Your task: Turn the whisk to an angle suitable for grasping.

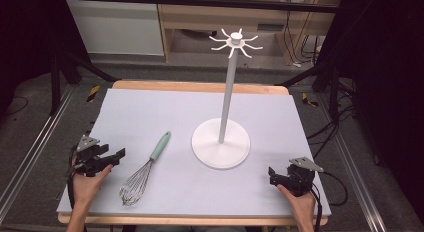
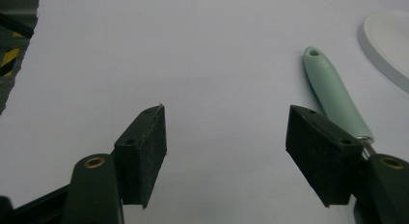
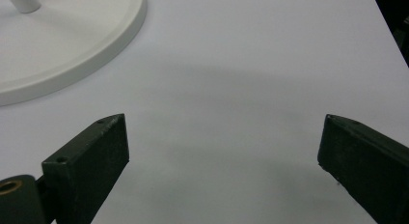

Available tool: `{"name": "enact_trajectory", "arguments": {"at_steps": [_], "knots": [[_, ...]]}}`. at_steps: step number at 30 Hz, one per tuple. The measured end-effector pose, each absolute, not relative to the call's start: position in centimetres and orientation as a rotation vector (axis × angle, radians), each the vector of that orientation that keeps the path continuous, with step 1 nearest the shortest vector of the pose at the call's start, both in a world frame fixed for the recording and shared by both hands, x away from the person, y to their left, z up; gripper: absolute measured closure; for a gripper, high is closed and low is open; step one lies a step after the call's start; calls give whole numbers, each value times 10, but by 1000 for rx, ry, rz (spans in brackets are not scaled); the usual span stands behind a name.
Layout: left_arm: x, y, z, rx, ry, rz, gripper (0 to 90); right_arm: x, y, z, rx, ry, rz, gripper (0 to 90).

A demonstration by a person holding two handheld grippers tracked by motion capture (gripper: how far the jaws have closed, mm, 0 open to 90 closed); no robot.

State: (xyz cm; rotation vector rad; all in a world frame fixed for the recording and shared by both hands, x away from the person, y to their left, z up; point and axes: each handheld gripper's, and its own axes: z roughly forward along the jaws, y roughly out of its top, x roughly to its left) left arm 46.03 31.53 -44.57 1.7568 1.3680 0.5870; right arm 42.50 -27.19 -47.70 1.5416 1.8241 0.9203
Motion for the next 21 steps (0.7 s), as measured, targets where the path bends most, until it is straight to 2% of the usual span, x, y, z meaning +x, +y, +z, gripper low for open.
{"name": "enact_trajectory", "arguments": {"at_steps": [21], "knots": [[449,270,-415,1859,1226,540,309,422,-269,-474,1543,1825,903,75]]}}
